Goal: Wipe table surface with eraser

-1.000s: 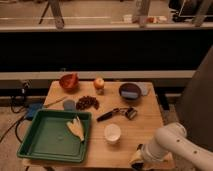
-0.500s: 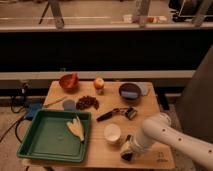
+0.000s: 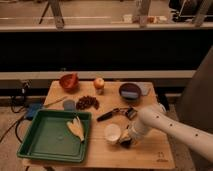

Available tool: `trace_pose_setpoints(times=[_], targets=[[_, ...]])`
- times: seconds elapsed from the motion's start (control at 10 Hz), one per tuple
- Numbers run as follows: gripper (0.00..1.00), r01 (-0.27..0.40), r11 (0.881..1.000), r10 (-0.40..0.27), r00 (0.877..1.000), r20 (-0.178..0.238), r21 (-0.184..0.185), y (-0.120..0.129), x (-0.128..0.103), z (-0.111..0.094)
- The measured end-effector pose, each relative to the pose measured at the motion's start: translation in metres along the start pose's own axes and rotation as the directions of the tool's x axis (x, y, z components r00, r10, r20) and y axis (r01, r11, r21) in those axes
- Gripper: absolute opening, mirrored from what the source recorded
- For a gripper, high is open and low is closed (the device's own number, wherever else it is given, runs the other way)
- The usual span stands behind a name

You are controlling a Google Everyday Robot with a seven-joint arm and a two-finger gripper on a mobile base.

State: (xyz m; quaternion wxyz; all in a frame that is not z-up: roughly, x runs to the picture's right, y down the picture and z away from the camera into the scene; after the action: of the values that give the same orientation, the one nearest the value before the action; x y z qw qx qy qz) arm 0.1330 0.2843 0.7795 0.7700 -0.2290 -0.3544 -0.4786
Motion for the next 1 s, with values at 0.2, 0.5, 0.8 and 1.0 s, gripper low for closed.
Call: trace_pose_setpoints(times=[0.2,0.5,0.8,1.0], targets=[[0.0,-0.059,0.998,0.059,0.998,-0.019,-0.004,0.017,0.02,-0.006],[0.0,-0.148,0.989,0.148,0.988,-0.047,-0.012,0.053,0.042,-0.015],[0.0,-0.145,0.989,0.144,0.989,-0.044,-0.018,0.054,0.04,-0.015],[0.0,-0.144,0.989,0.143,0.989,-0.041,-0.016,0.053,0.04,-0.015]])
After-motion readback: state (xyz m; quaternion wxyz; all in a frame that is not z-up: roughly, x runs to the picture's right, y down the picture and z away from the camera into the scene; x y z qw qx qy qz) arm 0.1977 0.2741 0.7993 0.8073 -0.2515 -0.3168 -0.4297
